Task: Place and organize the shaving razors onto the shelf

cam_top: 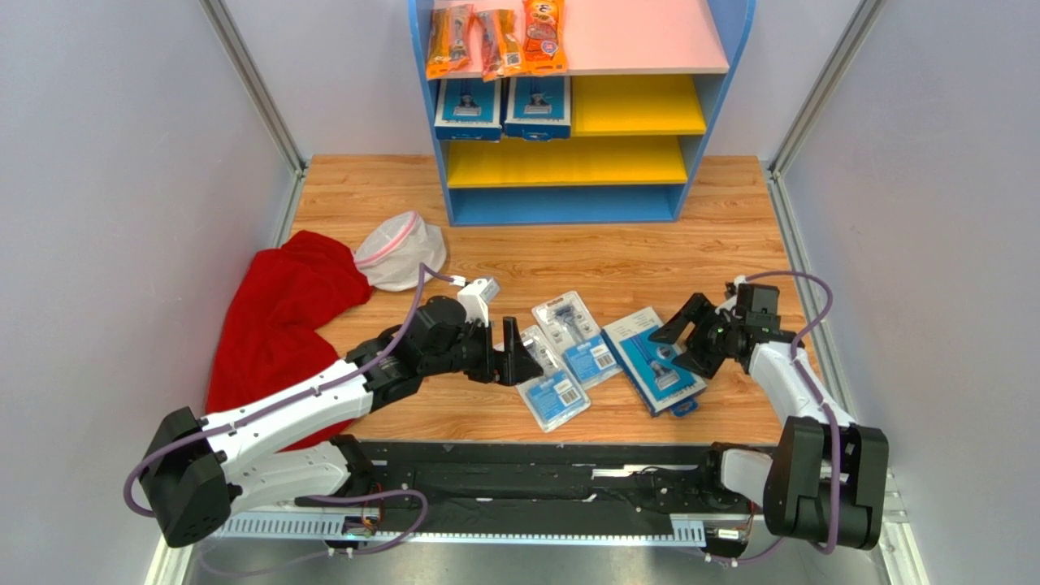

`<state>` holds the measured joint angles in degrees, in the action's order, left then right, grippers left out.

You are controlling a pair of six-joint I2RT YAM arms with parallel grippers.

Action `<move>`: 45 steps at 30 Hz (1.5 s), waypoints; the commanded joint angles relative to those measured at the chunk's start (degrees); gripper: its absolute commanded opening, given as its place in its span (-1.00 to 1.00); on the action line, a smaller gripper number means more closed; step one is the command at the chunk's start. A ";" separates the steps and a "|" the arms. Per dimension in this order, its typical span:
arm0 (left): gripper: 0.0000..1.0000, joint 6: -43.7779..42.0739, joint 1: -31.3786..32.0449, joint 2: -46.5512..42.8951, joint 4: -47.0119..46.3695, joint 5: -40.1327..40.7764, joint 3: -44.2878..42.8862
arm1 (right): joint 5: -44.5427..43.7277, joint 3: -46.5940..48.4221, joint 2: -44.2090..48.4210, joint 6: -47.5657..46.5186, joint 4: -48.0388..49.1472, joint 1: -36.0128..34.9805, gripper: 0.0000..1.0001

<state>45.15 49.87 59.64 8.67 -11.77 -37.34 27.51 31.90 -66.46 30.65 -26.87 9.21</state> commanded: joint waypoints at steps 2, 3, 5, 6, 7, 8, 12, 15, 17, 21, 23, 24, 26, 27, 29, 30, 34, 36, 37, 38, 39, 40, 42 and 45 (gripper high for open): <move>0.87 1.08 0.41 -0.66 -2.60 -0.80 -0.54 | 0.62 -5.26 -3.94 2.82 -2.49 -6.82 0.50; 0.87 1.35 0.49 -0.49 -2.86 -0.89 -0.63 | 0.01 -5.79 -3.94 3.35 -1.96 -10.84 0.49; 0.87 1.61 0.67 0.65 -3.65 -1.41 -0.80 | -1.05 -5.54 -3.86 5.11 -2.22 -14.47 0.48; 0.87 2.13 0.76 1.18 -3.92 -2.02 -0.89 | -1.75 -4.92 -3.33 5.55 -2.48 -17.18 0.48; 0.87 2.40 1.11 2.66 -4.96 -2.46 -0.98 | -2.02 -4.48 -2.72 6.34 -2.92 -17.91 0.48; 0.87 2.66 1.28 3.55 -5.50 -2.82 -1.41 | -2.54 -3.87 -1.93 6.78 -4.14 -18.44 0.48; 0.87 4.77 3.13 8.56 -6.91 -3.17 -4.05 | -9.28 0.26 6.13 6.88 -9.50 -18.70 0.50; 0.87 7.31 3.92 14.00 -8.31 -4.57 -5.98 | -15.10 3.95 9.49 6.79 -12.76 -18.53 0.52; 0.87 9.07 4.19 18.39 -13.31 -5.80 -6.77 | -16.95 5.01 10.03 6.79 -13.12 -18.27 0.53; 0.87 13.99 4.62 25.87 -21.75 -9.75 -7.83 | -17.84 4.66 8.02 6.17 -11.54 -16.25 0.54; 0.86 15.14 4.98 29.47 -25.27 -10.29 -8.80 | -17.49 3.44 7.05 5.73 -9.17 -15.55 0.54; 0.86 15.67 5.15 30.53 -26.15 -10.20 -9.32 | -17.14 3.00 5.91 5.56 -8.55 -15.28 0.54; 0.86 15.85 5.50 32.99 -26.16 -9.85 -10.99 | -15.22 2.03 4.59 5.64 -5.66 -14.84 0.53; 0.86 16.11 5.59 33.78 -26.16 -9.68 -11.43 | -14.51 1.16 3.36 5.64 -4.95 -14.92 0.53; 0.86 16.29 5.77 36.16 -25.72 -9.67 -13.10 | -10.75 -0.08 2.30 5.73 -1.53 -14.84 0.51; 0.86 16.55 5.77 37.12 -24.85 -9.68 -13.80 | -9.76 -0.95 1.51 5.99 -0.56 -14.92 0.51; 0.86 17.43 6.38 42.30 -22.82 -9.41 -16.96 | -5.98 -2.98 1.15 6.79 3.31 -14.93 0.50; 0.85 18.22 6.82 44.67 -21.77 -9.50 -17.67 | -3.96 -3.68 1.42 6.96 4.28 -14.84 0.49; 0.85 18.57 6.91 45.39 -21.41 -9.50 -18.29 | -3.60 -4.21 1.50 7.05 4.81 -14.84 0.48; 0.85 19.10 7.00 46.00 -21.24 -9.50 -18.55 | -2.90 -4.65 1.85 7.05 5.07 -14.84 0.49; 0.85 19.36 7.26 47.05 -20.71 -9.41 -18.73 | -2.38 -5.09 2.03 7.22 5.60 -14.92 0.49; 0.85 19.54 7.44 47.58 -20.27 -9.24 -19.17 | -2.02 -5.96 2.21 7.23 6.39 -14.84 0.49; 0.84 19.54 7.87 48.73 -17.48 -8.45 -19.96 | 0.17 -7.02 2.30 7.66 7.88 -14.93 0.49; 0.84 18.75 8.32 49.78 -15.79 -7.39 -21.54 | 3.07 -9.48 2.30 9.07 11.13 -14.93 0.48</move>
<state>64.18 57.10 107.68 -10.52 -20.91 -56.42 25.08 25.10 -65.06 37.80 -22.20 -5.80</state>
